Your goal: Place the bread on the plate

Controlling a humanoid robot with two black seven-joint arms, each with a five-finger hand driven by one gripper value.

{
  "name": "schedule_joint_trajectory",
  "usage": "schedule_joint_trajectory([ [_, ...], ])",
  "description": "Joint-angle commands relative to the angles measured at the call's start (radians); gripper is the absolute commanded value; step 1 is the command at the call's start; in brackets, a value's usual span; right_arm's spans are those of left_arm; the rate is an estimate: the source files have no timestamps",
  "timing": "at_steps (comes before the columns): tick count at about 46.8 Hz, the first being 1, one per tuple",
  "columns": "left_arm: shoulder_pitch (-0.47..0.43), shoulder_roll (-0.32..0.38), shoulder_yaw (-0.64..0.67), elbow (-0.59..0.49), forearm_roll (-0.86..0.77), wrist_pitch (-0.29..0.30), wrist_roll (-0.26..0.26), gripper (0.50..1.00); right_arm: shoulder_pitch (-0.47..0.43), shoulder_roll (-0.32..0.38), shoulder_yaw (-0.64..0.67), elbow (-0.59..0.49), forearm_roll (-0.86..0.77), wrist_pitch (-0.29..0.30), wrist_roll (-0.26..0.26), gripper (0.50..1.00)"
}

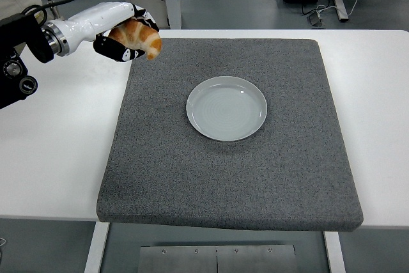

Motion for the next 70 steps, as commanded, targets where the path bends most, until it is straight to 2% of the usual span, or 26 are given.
schedule_joint_trajectory([
  [1,-0.032,0.002,0.0,0.002,0.0,-0.021,0.0,0.5,0.0,0.0,0.0,0.0,0.0,0.0,0.0,1.0],
  [11,-0.1,-0.007,0.0,0.002,-0.005,-0.089,0.002,0.5,0.0,0.0,0.0,0.0,0.0,0.0,0.0,1.0],
  [18,-0.129,-0.021,0.0,0.002,-0.005,-0.098,0.002,0.5,0.0,0.0,0.0,0.0,0.0,0.0,0.0,1.0],
  [38,-0.192,-0.179,0.003,0.09,0.011,-0.104,0.008,0.5,0.0,0.0,0.0,0.0,0.0,0.0,0.0,1.0],
  [47,-0.206,-0.266,0.031,0.143,0.012,-0.104,0.006,0.5,0.0,0.0,0.0,0.0,0.0,0.0,0.0,1.0],
  [70,-0.214,-0.556,0.046,0.342,0.012,-0.101,0.003,0.5,0.0,0.0,0.0,0.0,0.0,0.0,0.0,1.0],
])
